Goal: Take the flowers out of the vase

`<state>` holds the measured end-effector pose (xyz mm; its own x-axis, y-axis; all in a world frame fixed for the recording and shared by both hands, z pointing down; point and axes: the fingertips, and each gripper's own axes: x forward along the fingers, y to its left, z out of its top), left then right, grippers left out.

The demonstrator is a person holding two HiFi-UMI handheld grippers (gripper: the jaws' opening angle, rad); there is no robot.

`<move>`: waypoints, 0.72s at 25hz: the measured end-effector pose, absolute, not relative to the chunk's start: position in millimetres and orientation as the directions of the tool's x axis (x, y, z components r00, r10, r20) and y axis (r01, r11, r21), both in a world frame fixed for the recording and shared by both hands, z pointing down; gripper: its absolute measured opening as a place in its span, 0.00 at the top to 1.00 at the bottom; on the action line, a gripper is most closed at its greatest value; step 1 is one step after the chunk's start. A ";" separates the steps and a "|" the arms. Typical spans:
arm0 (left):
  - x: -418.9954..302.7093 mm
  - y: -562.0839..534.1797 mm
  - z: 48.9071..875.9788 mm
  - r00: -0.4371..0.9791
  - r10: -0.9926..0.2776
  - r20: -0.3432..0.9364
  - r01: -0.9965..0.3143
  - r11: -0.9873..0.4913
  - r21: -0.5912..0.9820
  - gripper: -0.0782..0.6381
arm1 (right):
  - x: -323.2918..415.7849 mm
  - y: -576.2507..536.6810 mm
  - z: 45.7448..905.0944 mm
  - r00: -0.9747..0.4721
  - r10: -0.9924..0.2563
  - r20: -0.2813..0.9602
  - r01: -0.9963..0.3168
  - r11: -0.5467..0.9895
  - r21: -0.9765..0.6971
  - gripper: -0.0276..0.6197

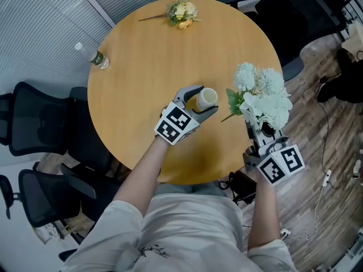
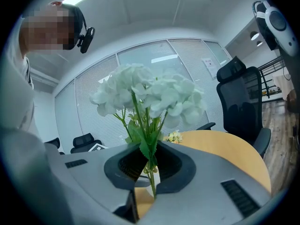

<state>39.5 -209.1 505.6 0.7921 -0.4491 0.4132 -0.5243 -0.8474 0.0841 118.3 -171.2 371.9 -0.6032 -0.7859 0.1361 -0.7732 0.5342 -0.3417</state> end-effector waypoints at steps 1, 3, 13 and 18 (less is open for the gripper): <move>39.2 -209.5 503.9 0.792 -0.452 0.410 -0.525 -0.847 0.081 0.45 | 118.4 -170.7 372.6 -0.604 -0.785 0.139 -0.773 0.535 -0.342 0.89; 39.3 -209.7 501.3 0.791 -0.455 0.408 -0.525 -0.848 0.072 0.45 | 119.0 -169.6 373.8 -0.604 -0.784 0.141 -0.773 0.534 -0.342 0.89; 28.5 -202.3 493.0 0.781 -0.472 0.409 -0.531 -0.846 0.039 0.44 | 113.0 -161.8 376.4 -0.607 -0.783 0.139 -0.772 0.539 -0.335 0.89; 21.6 -191.3 487.8 0.775 -0.468 0.424 -0.521 -0.853 0.011 0.44 | 111.7 -156.1 381.3 -0.610 -0.778 0.152 -0.771 0.539 -0.339 0.89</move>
<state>21.6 -191.3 487.8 0.7753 -0.4681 0.4239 -0.5213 -0.8533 0.0112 111.7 -156.1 381.3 -0.6098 -0.7779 0.1518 -0.7714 0.5385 -0.3390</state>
